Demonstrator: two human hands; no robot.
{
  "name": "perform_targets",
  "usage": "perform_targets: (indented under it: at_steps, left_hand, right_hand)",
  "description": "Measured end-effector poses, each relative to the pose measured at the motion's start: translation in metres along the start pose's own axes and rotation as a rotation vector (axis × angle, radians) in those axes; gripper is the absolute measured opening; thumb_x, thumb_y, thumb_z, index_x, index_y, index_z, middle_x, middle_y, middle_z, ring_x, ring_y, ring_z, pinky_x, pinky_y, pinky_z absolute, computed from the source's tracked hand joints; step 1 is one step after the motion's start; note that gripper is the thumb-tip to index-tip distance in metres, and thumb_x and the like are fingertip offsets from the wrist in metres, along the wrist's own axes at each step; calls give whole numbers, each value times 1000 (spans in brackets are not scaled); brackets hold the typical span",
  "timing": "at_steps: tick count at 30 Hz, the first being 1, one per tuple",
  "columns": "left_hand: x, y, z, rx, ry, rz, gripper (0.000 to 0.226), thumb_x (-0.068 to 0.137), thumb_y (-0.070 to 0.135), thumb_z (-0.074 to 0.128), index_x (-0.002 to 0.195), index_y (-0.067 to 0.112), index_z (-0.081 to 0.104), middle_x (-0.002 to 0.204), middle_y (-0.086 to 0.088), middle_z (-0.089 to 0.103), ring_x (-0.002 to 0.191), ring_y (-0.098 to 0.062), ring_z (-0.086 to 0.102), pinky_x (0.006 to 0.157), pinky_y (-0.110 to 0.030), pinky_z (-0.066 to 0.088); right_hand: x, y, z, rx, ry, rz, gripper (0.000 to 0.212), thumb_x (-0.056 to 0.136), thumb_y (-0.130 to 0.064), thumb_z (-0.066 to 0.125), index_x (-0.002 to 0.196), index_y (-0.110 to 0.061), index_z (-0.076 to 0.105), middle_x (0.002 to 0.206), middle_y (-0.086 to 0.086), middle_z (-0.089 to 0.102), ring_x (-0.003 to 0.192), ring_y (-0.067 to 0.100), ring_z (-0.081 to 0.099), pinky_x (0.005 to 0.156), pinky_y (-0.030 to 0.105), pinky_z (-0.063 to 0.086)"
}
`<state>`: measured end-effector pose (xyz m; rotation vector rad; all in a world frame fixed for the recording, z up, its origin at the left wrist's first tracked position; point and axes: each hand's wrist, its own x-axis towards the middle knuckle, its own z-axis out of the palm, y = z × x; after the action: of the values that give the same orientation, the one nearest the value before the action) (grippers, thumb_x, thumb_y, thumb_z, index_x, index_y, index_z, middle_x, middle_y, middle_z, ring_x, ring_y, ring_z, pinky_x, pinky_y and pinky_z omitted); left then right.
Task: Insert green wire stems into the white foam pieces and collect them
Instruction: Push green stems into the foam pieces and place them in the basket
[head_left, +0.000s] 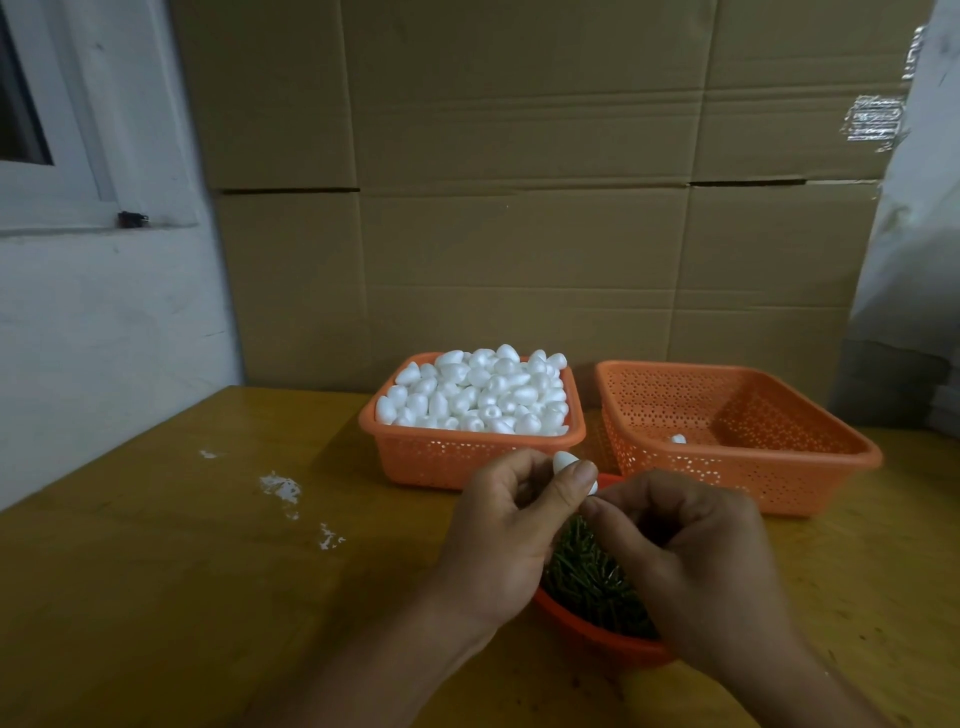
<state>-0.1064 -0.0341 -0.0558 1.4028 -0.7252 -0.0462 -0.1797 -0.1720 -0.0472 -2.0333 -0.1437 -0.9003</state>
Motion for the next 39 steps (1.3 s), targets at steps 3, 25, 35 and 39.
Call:
perform_targets:
  at_steps: [3, 25, 35, 39]
  left_hand:
    - [0, 0, -1, -6, -11, -11, 24, 90, 42, 66, 76, 23, 68, 57, 10, 49, 49, -4, 44, 47, -15, 37]
    - [-1, -14, -3, 177, 50, 70, 32, 100, 30, 60, 71, 19, 59, 51, 9, 43, 48, -3, 38, 48, -23, 33]
    - [-1, -17, -1, 156, 50, 73, 43, 88, 62, 54, 61, 29, 60, 44, 9, 41, 41, -7, 34, 46, -26, 29]
    - [0, -19, -2, 147, 36, 74, 42, 88, 62, 55, 62, 29, 61, 44, 9, 42, 41, -6, 34, 47, -25, 29]
  right_hand:
    - [0, 1, 0, 33, -8, 19, 17, 81, -19, 79, 66, -24, 74, 52, -8, 64, 41, 5, 54, 42, 11, 34]
    - [86, 59, -47, -273, 106, 331, 12, 89, -33, 74, 79, -25, 76, 54, -2, 66, 40, 10, 49, 42, 27, 38]
    - [125, 101, -51, -750, -85, 545, 47, 89, -57, 65, 77, -13, 75, 62, 5, 69, 55, 21, 60, 61, 31, 46]
    - [140, 108, -46, -792, -165, 650, 52, 82, -62, 70, 79, -10, 66, 72, 6, 68, 73, 24, 65, 96, 52, 51]
